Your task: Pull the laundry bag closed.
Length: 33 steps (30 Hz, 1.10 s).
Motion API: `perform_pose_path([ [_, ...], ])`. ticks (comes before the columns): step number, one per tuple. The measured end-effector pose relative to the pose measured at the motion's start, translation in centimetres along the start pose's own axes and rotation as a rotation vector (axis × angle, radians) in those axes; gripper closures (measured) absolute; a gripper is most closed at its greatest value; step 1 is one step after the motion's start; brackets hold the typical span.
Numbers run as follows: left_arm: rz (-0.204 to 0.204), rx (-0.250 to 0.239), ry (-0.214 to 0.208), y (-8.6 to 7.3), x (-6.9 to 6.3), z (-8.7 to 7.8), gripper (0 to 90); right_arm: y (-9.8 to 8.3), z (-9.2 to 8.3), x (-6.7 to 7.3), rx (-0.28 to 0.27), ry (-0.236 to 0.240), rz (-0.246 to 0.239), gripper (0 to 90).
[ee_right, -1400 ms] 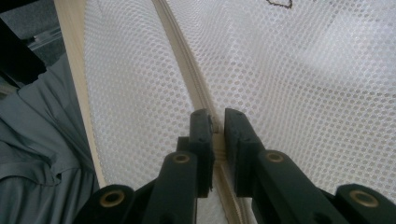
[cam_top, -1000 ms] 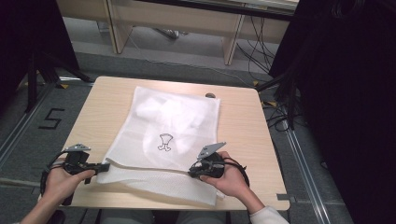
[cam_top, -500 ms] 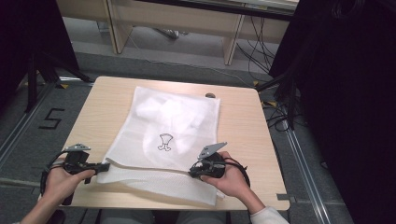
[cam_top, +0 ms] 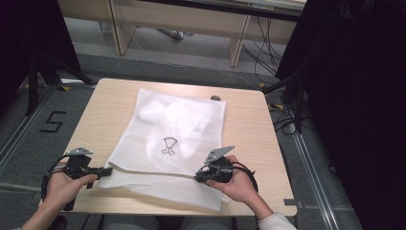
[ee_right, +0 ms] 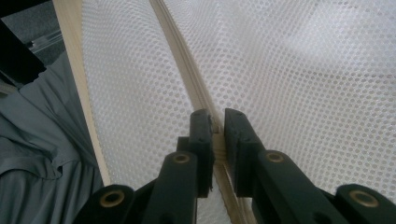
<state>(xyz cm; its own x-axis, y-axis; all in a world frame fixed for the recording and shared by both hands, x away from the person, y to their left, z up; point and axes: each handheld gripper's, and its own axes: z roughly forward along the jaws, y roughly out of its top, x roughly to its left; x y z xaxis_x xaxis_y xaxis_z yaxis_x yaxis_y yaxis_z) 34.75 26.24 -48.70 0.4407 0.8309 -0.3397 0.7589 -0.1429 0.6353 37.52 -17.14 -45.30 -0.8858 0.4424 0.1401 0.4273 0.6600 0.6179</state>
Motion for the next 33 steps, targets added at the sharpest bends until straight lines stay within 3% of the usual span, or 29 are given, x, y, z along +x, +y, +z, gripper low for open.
perform_pose_path([
  [11,0.012,0.01,0.0,0.0,0.2,-0.1,85.7,-0.2,-0.1,0.0,0.006,-0.003,0.0,82.8],
  [14,0.014,0.014,-0.002,0.0,0.2,-0.1,85.6,-0.4,-0.2,0.0,0.004,-0.01,0.022,82.8],
  [15,0.013,0.013,-0.001,0.0,0.2,-0.1,85.7,-0.5,-0.3,-0.1,0.008,-0.005,0.004,82.8],
  [18,0.013,0.012,-0.001,0.0,0.2,-0.1,85.6,-0.6,-0.4,0.0,0.0,-0.02,0.026,82.8],
  [20,0.011,0.002,0.003,0.0,0.2,-0.1,85.6,-0.6,-0.3,-0.1,0.002,-0.007,0.005,82.8],
  [25,0.008,0.004,0.002,0.0,0.2,-0.1,85.6,-0.7,-0.6,-0.2,0.006,-0.01,0.007,82.8],
  [29,0.012,0.005,0.004,0.0,0.2,-0.1,85.6,-1.1,-1.0,-0.1,0.008,-0.029,0.039,82.8],
  [33,0.013,0.012,-0.004,0.1,0.3,-0.1,85.7,-1.4,-1.2,-0.3,0.005,-0.029,0.032,82.8],
])
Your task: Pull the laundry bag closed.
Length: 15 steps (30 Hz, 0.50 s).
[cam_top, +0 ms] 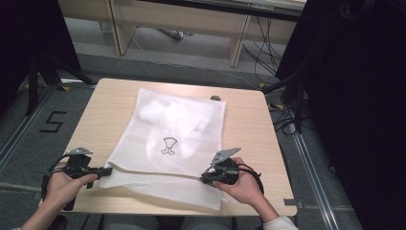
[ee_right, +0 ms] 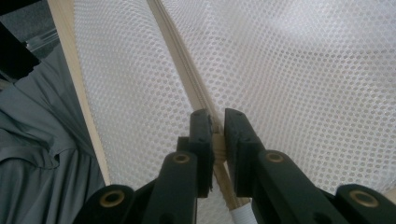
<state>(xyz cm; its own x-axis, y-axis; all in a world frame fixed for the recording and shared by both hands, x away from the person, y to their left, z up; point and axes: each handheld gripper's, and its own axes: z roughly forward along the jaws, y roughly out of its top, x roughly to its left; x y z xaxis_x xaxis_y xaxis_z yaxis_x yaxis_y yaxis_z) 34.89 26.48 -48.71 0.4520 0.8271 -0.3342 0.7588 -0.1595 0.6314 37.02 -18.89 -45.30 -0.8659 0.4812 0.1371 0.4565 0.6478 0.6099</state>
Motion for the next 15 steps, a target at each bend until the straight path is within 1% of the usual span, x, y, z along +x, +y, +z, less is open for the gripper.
perform_pose_path([
  [2,-0.001,0.0,-0.001,0.0,0.02,0.01,85.6,-0.1,-0.16,0.0,0.004,0.002,0.016,82.7],
  [3,-0.003,-0.001,0.0,0.0,0.0,0.02,85.6,-0.14,-0.16,-0.03,0.002,0.002,0.011,82.8],
  [4,0.0,0.0,0.002,0.01,0.01,0.01,85.6,-0.18,-0.16,-0.03,0.001,0.001,0.017,82.7],
  [6,-0.003,-0.002,0.0,0.01,0.01,0.01,85.7,-0.23,-0.17,-0.05,0.007,0.006,0.018,82.8],
  [7,-0.001,0.0,0.001,0.01,0.01,0.0,85.6,-0.23,-0.21,-0.08,0.01,0.001,0.017,82.7],
  [9,-0.003,0.0,0.001,0.01,0.03,0.01,85.6,-0.23,-0.23,-0.13,0.009,0.003,0.008,82.8],
  [10,-0.002,0.0,-0.001,0.01,0.04,0.0,85.6,-0.25,-0.23,-0.21,0.002,0.015,-0.006,82.7],
  [12,-0.003,-0.001,0.002,0.0,0.03,-0.01,85.7,-0.33,-0.34,-0.04,0.007,0.013,0.016,82.8],
  [13,-0.005,-0.002,-0.002,0.0,0.07,-0.01,85.6,-0.35,-0.31,-0.25,0.006,0.017,-0.008,82.7],
  [14,-0.007,-0.004,0.001,0.0,0.05,0.01,85.6,-0.43,-0.4,-0.22,0.005,0.018,0.005,82.7],
  [15,-0.006,-0.002,0.004,0.0,0.08,0.0,85.6,-0.52,-0.54,-0.17,0.013,0.007,0.022,82.8],
])
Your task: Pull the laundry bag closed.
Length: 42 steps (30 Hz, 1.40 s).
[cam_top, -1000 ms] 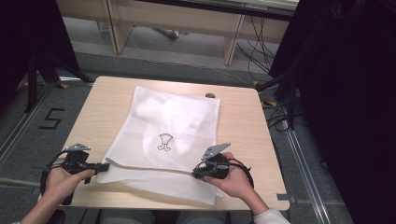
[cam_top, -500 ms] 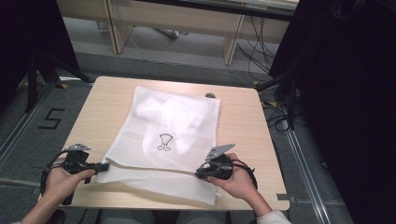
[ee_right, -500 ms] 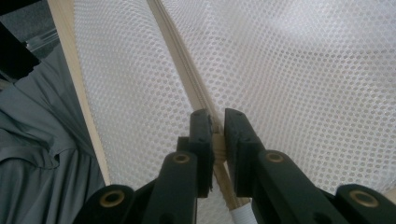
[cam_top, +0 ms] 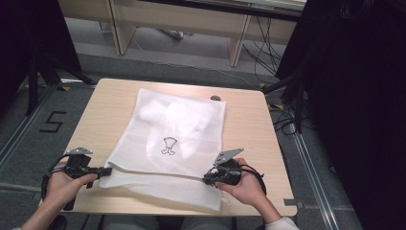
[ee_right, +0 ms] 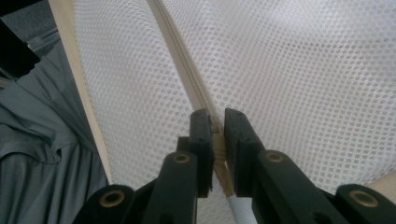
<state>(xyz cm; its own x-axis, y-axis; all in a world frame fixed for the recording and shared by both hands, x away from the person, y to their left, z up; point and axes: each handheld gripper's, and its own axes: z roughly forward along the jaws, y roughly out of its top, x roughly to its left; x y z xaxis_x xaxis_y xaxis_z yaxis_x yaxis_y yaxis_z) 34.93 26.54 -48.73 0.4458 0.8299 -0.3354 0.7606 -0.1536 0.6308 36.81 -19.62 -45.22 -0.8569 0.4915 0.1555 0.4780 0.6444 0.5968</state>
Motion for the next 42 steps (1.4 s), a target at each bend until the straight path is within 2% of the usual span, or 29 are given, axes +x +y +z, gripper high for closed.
perform_pose_path([
  [1,-0.012,-0.008,0.004,0.0,-0.1,0.1,85.7,-0.1,0.0,0.1,-0.003,0.002,0.011,82.8],
  [2,-0.016,-0.008,0.008,0.0,-0.1,0.1,85.7,-0.1,-0.1,-0.2,-0.007,0.009,-0.012,82.7],
  [3,-0.014,-0.007,0.006,0.0,-0.1,0.1,85.7,-0.3,-0.2,-0.1,-0.006,0.004,0.011,82.7],
  [4,0.0,0.001,-0.002,0.0,0.0,0.0,85.7,-0.4,-0.4,-0.2,-0.009,-0.003,0.013,82.7],
  [10,0.005,0.006,-0.002,0.0,0.0,0.0,85.6,-0.9,-0.8,-0.4,-0.012,-0.003,0.022,82.8],
  [11,0.002,0.002,0.001,0.0,0.0,0.1,85.6,-1.0,-0.8,-0.6,-0.014,0.007,0.007,82.8],
  [12,0.001,0.0,0.004,0.0,0.0,0.1,85.6,-1.1,-1.0,-0.4,-0.006,-0.001,0.028,82.7],
  [14,0.004,0.003,0.003,0.0,0.0,0.1,85.6,-1.3,-1.0,-0.6,-0.01,0.001,0.016,82.8],
  [16,-0.009,-0.002,0.0,0.0,0.0,0.2,85.7,-1.5,-1.2,-0.6,0.003,-0.004,0.033,82.8],
  [19,-0.004,0.007,-0.001,0.0,0.1,0.1,85.6,-1.9,-1.3,-0.9,-0.001,-0.001,0.03,82.8],
  [20,-0.022,-0.008,0.004,0.0,0.0,0.2,85.6,-2.1,-1.5,-1.0,0.002,0.0,0.04,82.8],
  [21,-0.017,-0.009,0.003,0.0,-0.1,0.2,85.6,-2.1,-1.5,-1.0,0.002,0.0,0.04,82.8],
  [22,0.005,0.005,0.0,0.0,0.1,0.1,85.6,-2.3,-1.6,-1.0,0.006,-0.003,0.047,82.8],
  [23,-0.003,0.002,-0.003,0.0,0.0,0.1,85.6,-2.3,-1.5,-1.1,0.008,-0.001,0.036,82.8],
  [27,-0.001,0.003,-0.002,0.0,0.0,0.1,85.6,-2.7,-1.4,-1.1,0.026,-0.004,0.06,82.7],
  [29,0.0,0.002,-0.008,0.0,0.0,0.0,85.6,-2.8,-1.3,-1.3,0.038,0.01,0.029,82.7],
  [31,0.001,-0.002,0.001,0.0,-0.1,0.1,85.6,-2.9,-1.3,-1.4,0.055,0.008,0.034,82.7],
  [33,-0.001,0.004,-0.005,0.0,0.1,0.1,85.6,-2.9,-1.0,-1.6,0.057,0.015,0.001,82.7],
  [34,-0.023,-0.012,0.003,0.0,0.0,0.2,85.6,-2.9,-1.0,-1.6,0.067,0.004,-0.004,82.7],
  [36,-0.024,-0.017,0.004,0.0,-0.1,0.2,85.6,-3.0,-1.1,-1.5,0.072,0.01,0.011,82.7],
  [37,0.005,0.005,-0.002,0.0,0.1,0.0,85.6,-3.0,-1.1,-1.5,0.075,0.002,0.013,82.7],
  [39,-0.027,-0.016,0.005,0.0,-0.1,0.2,85.6,-3.0,-1.0,-1.6,0.075,0.012,0.011,82.7],
  [40,-0.028,-0.017,0.002,0.0,-0.1,0.2,85.6,-3.0,-1.0,-1.6,0.076,0.013,0.01,82.7],
  [41,-0.007,-0.001,-0.004,0.0,0.1,0.1,85.6,-3.0,-1.0,-1.7,0.077,0.013,0.01,82.7],
  [42,-0.025,-0.015,0.002,0.0,-0.1,0.2,85.6,-3.0,-1.0,-1.7,0.079,0.013,0.005,82.7],
])
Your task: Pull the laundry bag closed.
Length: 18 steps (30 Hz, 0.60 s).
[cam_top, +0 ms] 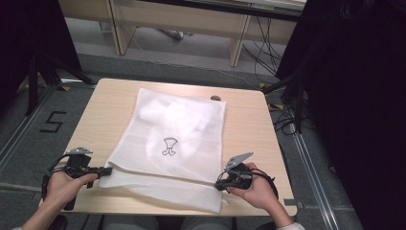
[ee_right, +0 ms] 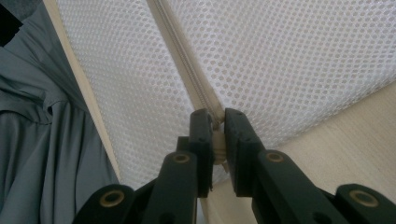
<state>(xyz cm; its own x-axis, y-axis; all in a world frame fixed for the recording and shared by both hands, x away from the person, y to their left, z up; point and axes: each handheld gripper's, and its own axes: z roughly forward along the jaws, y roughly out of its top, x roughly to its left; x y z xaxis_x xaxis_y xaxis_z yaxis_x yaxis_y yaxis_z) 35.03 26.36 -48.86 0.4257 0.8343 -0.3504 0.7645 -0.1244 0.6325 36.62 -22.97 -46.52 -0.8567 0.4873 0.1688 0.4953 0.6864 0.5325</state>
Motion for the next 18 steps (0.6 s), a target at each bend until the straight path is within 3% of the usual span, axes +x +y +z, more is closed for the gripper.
perform_pose_path([
  [2,-0.001,0.001,-0.003,-0.02,0.01,0.04,85.6,0.01,0.09,-0.18,0.001,-0.002,-0.029,82.7],
  [4,0.0,0.001,0.001,-0.03,0.0,0.04,85.5,-0.02,0.15,0.07,0.017,-0.003,0.002,82.7],
  [5,0.022,0.018,-0.004,-0.03,0.09,-0.07,85.5,-0.02,0.22,0.03,0.022,-0.003,-0.008,82.7],
  [7,0.015,0.01,0.005,-0.11,-0.05,0.17,85.3,0.01,0.38,0.16,0.02,-0.014,-0.011,82.6],
  [8,0.039,0.027,0.009,-0.1,0.03,0.14,85.2,0.02,0.32,0.24,0.031,-0.008,0.0,82.5],
  [11,0.043,0.027,0.014,-0.1,0.05,0.17,84.5,-0.03,0.39,0.17,0.031,-0.007,0.002,82.1],
  [13,0.043,0.03,0.018,-0.1,0.14,0.18,84.1,-0.15,0.46,0.44,0.054,0.0,0.04,81.5],
  [18,0.035,0.036,0.033,-0.24,0.06,0.47,82.7,-0.25,0.4,0.18,0.043,-0.014,0.001,79.3],
])
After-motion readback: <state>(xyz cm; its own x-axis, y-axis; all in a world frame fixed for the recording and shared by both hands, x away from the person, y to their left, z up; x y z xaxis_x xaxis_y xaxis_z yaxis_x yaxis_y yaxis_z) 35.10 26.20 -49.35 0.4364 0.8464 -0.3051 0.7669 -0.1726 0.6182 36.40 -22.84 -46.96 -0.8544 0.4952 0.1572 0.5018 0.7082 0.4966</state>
